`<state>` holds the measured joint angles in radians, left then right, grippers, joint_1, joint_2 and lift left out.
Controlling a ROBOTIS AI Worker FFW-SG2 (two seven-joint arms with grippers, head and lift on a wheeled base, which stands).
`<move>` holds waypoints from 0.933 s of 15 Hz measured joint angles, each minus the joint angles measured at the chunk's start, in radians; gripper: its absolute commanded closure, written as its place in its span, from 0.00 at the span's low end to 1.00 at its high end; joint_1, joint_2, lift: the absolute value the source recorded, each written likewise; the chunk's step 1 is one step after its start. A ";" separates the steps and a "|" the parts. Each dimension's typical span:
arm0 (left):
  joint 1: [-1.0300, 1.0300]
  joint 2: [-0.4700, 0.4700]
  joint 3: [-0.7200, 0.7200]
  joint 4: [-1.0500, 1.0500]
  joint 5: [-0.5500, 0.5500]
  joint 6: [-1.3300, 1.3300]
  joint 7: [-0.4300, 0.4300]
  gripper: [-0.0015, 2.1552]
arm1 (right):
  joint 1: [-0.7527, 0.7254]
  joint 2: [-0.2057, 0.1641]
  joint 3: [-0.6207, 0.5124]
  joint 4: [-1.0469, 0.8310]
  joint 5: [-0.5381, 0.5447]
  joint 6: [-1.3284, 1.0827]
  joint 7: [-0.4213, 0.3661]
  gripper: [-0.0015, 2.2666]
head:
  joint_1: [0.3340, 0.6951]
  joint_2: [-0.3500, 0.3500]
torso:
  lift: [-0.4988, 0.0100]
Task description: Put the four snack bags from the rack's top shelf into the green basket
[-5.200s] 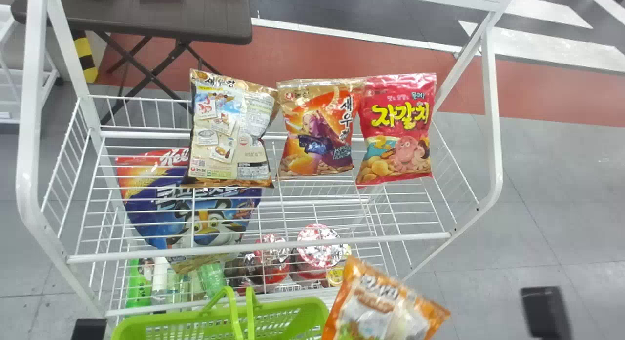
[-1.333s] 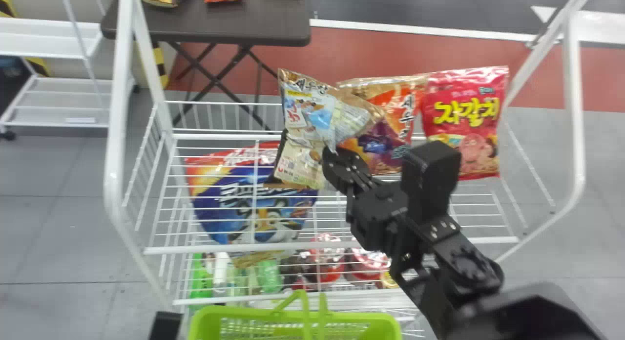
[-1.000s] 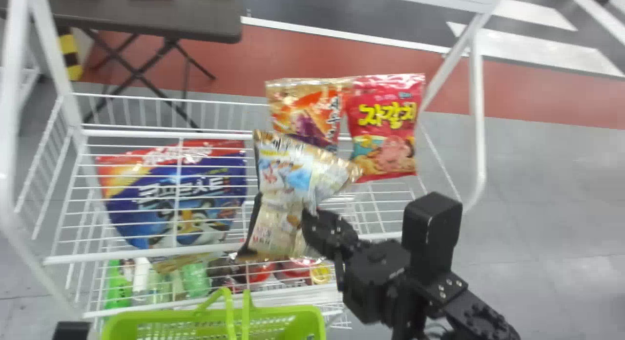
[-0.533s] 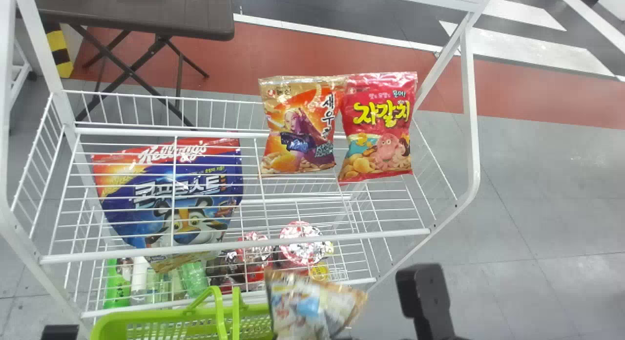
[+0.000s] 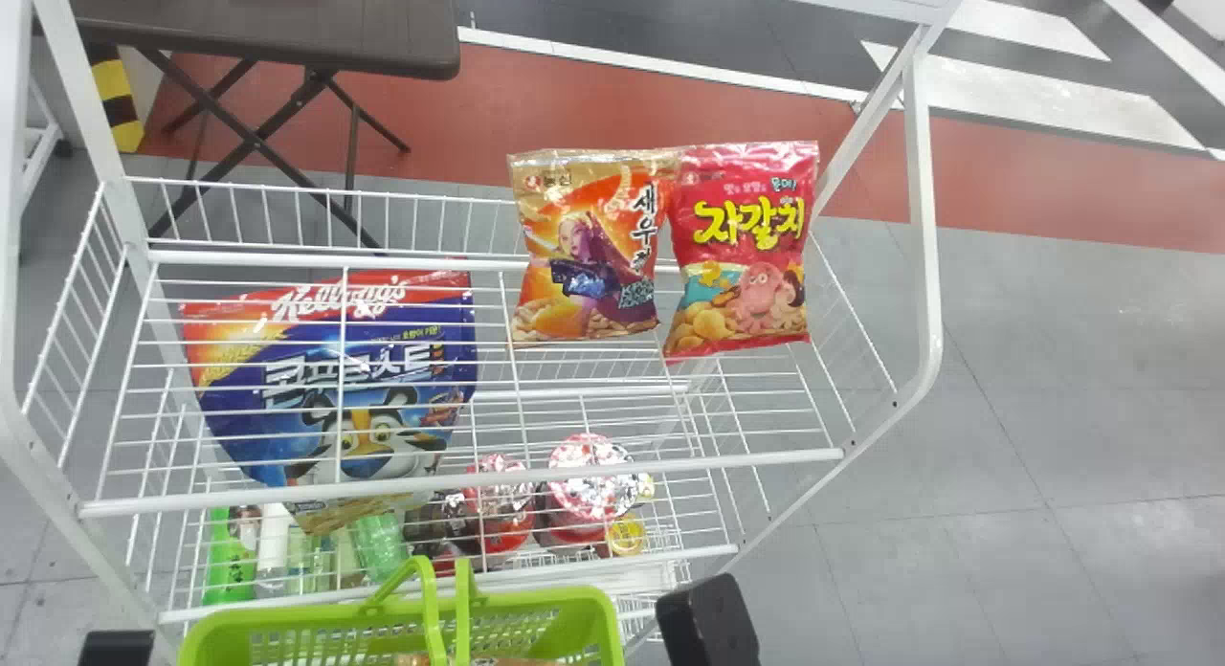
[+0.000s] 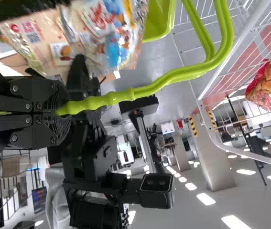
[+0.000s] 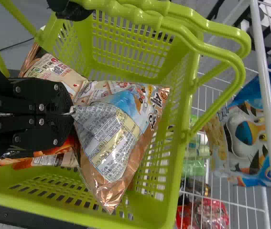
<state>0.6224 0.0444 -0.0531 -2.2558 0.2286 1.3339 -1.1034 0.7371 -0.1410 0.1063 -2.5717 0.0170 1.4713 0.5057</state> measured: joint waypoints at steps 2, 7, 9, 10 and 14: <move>0.003 0.000 0.002 -0.003 0.000 0.000 -0.001 0.99 | -0.007 0.000 -0.004 0.018 -0.002 -0.058 0.011 0.01 | 1.00 0.00 | 0.98; 0.007 0.000 0.000 -0.010 0.000 0.001 0.002 0.99 | 0.003 0.006 -0.053 0.010 -0.014 -0.225 0.012 0.02 | 1.00 0.00 | 0.98; 0.013 0.000 -0.002 -0.016 0.000 0.000 0.002 0.99 | 0.001 0.016 -0.074 0.046 -0.014 -0.462 -0.042 0.02 | 1.00 0.00 | 0.98; 0.015 0.000 -0.005 -0.020 -0.001 0.000 0.002 0.99 | -0.008 0.021 -0.080 0.082 -0.015 -0.608 -0.079 0.02 | 1.00 0.00 | 0.98; 0.020 0.006 -0.015 -0.028 -0.005 0.005 0.004 0.99 | -0.117 0.043 -0.084 0.264 -0.016 -1.045 -0.272 0.04 | 1.00 0.00 | 0.98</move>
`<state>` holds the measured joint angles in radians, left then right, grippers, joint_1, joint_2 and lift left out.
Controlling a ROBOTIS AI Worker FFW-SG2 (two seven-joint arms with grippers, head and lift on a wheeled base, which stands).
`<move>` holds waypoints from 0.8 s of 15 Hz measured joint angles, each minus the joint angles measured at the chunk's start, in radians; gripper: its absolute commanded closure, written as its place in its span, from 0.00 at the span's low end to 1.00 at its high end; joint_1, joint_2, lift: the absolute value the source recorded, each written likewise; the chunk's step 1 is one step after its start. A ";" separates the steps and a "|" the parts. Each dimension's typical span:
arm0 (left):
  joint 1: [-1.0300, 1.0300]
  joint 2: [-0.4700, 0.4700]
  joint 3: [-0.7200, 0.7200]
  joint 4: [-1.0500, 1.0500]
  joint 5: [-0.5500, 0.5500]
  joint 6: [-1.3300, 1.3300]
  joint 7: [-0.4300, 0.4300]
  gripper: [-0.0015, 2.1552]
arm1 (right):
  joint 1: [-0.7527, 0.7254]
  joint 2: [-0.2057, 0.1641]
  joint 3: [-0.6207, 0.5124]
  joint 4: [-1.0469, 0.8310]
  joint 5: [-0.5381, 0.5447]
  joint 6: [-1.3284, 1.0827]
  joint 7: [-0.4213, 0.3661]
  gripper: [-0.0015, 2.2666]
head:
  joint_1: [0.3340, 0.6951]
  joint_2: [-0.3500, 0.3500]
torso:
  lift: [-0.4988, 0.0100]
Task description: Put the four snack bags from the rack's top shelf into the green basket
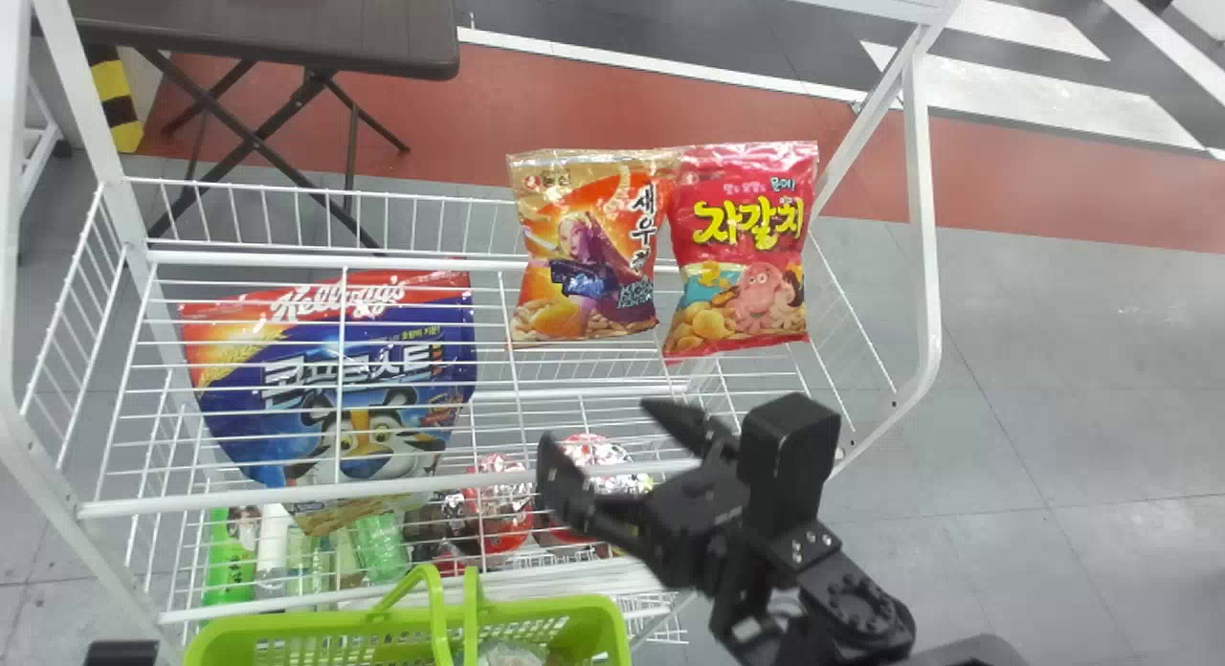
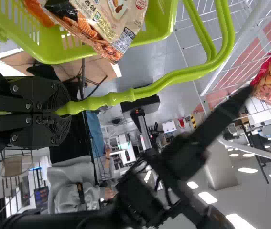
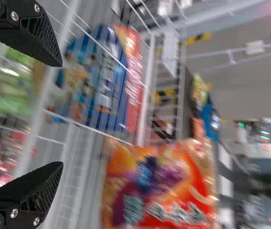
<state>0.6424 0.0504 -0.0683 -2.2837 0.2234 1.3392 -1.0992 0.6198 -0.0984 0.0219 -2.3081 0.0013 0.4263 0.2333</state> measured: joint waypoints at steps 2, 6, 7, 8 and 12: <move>-0.002 0.004 -0.008 0.000 -0.003 0.001 0.001 0.99 | -0.062 0.006 0.000 0.087 0.003 -0.141 -0.098 0.04 | 1.00 0.00 | 0.98; -0.010 0.009 -0.015 0.000 -0.006 0.014 0.000 0.99 | -0.227 0.025 0.004 0.254 0.043 -0.195 -0.174 0.04 | 1.00 0.00 | 0.98; -0.010 0.010 -0.015 0.000 -0.006 0.015 0.000 0.99 | -0.261 0.033 0.004 0.291 0.060 -0.195 -0.188 0.04 | 1.00 0.00 | 0.98; -0.010 0.011 -0.014 0.000 -0.006 0.016 -0.001 0.99 | -0.295 0.039 0.005 0.329 0.074 -0.199 -0.202 0.04 | 1.00 0.00 | 0.98; -0.011 0.013 -0.009 0.004 -0.006 0.019 -0.002 0.99 | -0.400 0.043 -0.003 0.450 0.079 -0.201 -0.191 0.10 | 1.00 0.00 | 0.98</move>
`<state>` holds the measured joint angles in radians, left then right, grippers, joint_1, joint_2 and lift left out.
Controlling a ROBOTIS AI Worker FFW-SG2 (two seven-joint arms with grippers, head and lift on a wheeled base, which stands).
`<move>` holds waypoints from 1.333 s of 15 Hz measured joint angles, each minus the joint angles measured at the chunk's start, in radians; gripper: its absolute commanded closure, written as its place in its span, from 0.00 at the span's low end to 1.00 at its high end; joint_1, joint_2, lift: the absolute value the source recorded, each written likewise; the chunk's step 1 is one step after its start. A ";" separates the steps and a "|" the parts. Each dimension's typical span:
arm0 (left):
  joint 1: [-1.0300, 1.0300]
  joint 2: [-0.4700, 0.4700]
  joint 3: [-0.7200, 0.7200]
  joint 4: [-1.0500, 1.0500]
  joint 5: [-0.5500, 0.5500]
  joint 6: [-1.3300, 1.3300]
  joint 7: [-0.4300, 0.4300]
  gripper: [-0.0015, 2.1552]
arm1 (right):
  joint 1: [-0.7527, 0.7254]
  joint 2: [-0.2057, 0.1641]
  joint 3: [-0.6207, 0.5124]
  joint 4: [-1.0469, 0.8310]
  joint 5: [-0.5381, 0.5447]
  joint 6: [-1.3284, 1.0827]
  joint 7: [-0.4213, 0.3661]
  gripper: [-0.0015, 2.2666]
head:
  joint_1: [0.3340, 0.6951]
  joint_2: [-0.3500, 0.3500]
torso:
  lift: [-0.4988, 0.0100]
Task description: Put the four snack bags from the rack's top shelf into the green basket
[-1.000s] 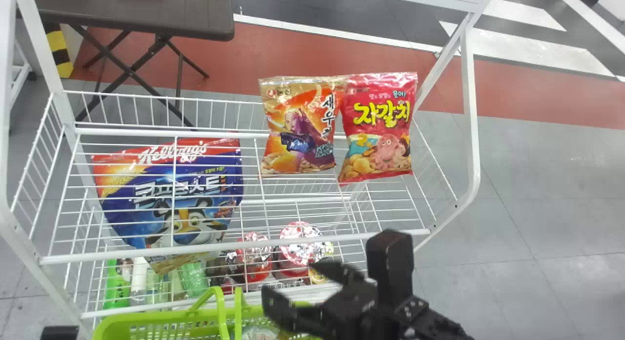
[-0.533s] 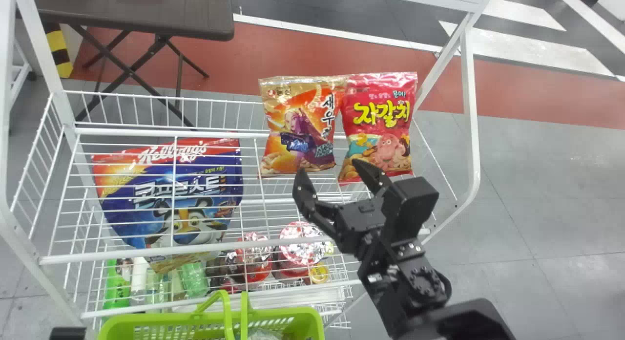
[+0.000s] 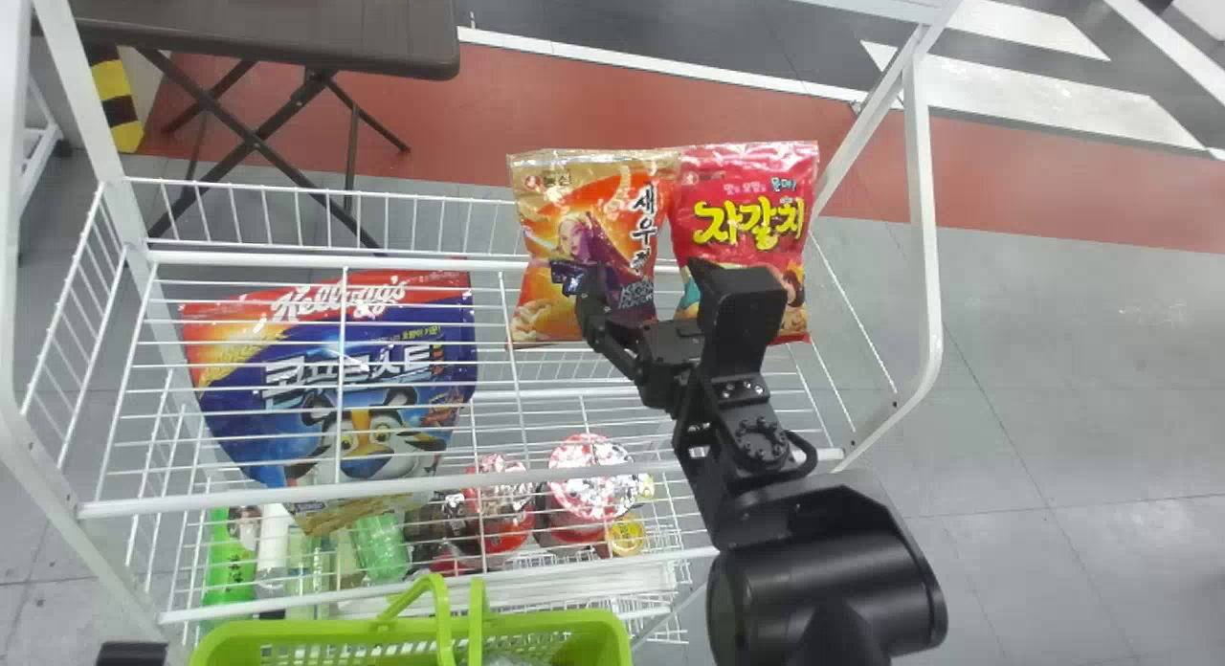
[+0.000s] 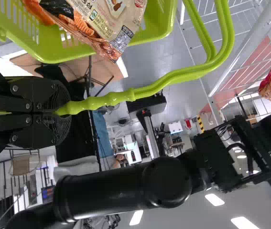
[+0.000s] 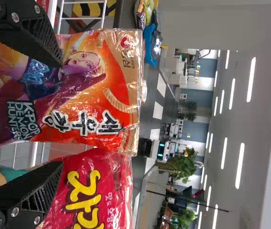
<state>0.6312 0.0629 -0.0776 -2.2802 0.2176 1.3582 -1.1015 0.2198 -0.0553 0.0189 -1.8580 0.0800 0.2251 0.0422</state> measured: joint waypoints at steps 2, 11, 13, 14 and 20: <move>-0.001 0.000 0.000 0.002 0.000 0.000 0.000 0.99 | -0.031 0.000 -0.003 0.038 -0.006 0.008 0.018 0.16 | 1.00 0.00 | 0.98; -0.004 0.000 -0.005 0.004 0.000 0.000 0.000 0.99 | -0.091 0.000 -0.038 0.065 -0.038 0.185 0.188 0.89 | 1.00 0.00 | 0.98; -0.001 0.000 -0.003 0.001 0.000 0.000 -0.002 0.99 | -0.028 0.000 -0.042 -0.020 -0.057 0.165 0.199 0.89 | 1.00 0.00 | 0.98; -0.001 0.000 -0.002 0.000 0.000 0.000 -0.002 0.99 | 0.010 -0.001 -0.048 -0.074 -0.069 0.159 0.201 0.89 | 1.00 0.00 | 0.98; -0.005 -0.002 -0.001 -0.003 -0.001 0.000 0.005 0.99 | 0.293 -0.002 -0.137 -0.436 -0.117 0.156 0.282 0.89 | 1.00 0.00 | 0.98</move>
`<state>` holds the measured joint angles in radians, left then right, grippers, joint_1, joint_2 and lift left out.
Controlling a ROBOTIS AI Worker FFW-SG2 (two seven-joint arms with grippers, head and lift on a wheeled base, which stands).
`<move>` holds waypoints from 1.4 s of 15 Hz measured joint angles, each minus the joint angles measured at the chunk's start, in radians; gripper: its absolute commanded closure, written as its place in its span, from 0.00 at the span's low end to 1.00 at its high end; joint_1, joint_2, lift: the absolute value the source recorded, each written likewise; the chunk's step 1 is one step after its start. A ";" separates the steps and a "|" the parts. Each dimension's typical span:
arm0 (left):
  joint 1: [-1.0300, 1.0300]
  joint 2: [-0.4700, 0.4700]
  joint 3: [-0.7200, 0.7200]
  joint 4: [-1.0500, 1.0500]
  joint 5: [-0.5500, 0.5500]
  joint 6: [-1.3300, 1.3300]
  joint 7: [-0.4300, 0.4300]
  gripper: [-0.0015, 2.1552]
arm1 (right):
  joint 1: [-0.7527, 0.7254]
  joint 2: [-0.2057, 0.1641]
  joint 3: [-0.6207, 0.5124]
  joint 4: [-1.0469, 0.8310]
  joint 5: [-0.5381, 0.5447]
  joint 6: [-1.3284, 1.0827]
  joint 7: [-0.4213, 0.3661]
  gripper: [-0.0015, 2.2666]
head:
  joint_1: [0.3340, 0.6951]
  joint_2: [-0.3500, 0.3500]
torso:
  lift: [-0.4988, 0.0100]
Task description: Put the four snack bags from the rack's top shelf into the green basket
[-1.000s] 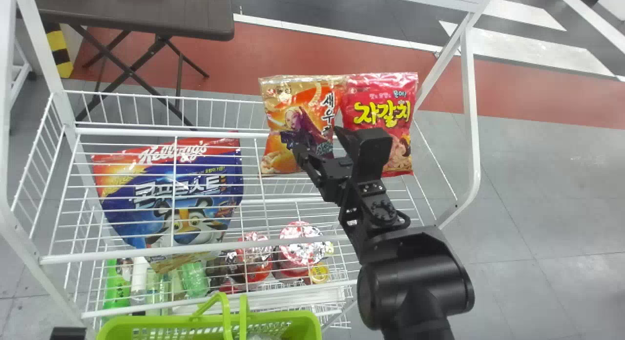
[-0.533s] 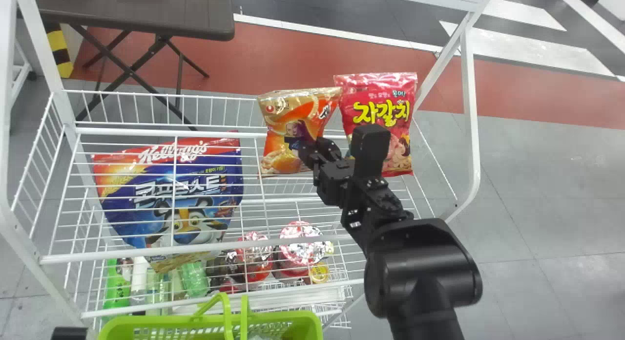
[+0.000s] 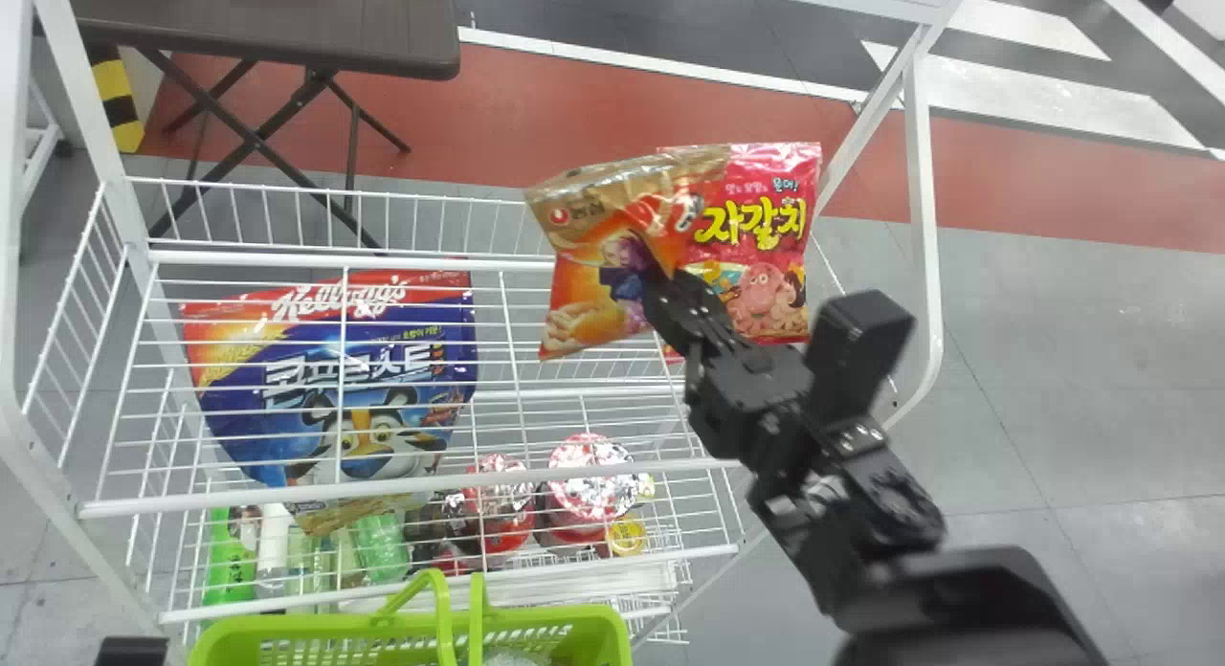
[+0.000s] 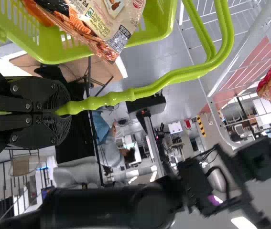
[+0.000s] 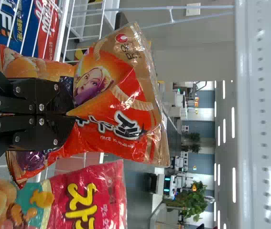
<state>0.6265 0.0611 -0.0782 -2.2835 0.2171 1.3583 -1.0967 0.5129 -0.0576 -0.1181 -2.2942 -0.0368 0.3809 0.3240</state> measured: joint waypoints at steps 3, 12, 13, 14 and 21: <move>0.000 -0.003 0.010 0.000 -0.001 0.000 0.003 0.99 | 0.166 0.000 -0.084 -0.148 -0.062 0.067 0.090 0.89 | 1.00 0.00 | 0.98; 0.004 -0.024 0.037 0.004 0.001 -0.021 0.022 0.99 | 0.211 -0.042 -0.283 -0.205 -0.150 0.865 0.328 0.89 | 1.00 0.00 | 0.98; 0.003 -0.024 0.037 0.004 0.001 -0.021 0.022 0.99 | 0.213 -0.049 -0.276 -0.200 -0.145 0.908 0.328 0.89 | 1.00 0.00 | 0.98; 0.002 -0.024 0.038 0.004 0.002 -0.021 0.020 0.99 | 0.214 -0.059 -0.259 -0.188 -0.137 0.936 0.327 0.89 | 1.00 0.00 | 0.98; -0.008 -0.024 0.015 0.004 0.000 -0.021 0.026 0.99 | 0.199 -0.072 -0.078 -0.199 -0.134 1.055 0.327 0.89 | 1.00 0.00 | 0.98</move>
<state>0.6183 0.0368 -0.0633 -2.2791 0.2166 1.3369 -1.0708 0.7124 -0.1301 -0.1966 -2.4933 -0.1708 1.4357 0.6513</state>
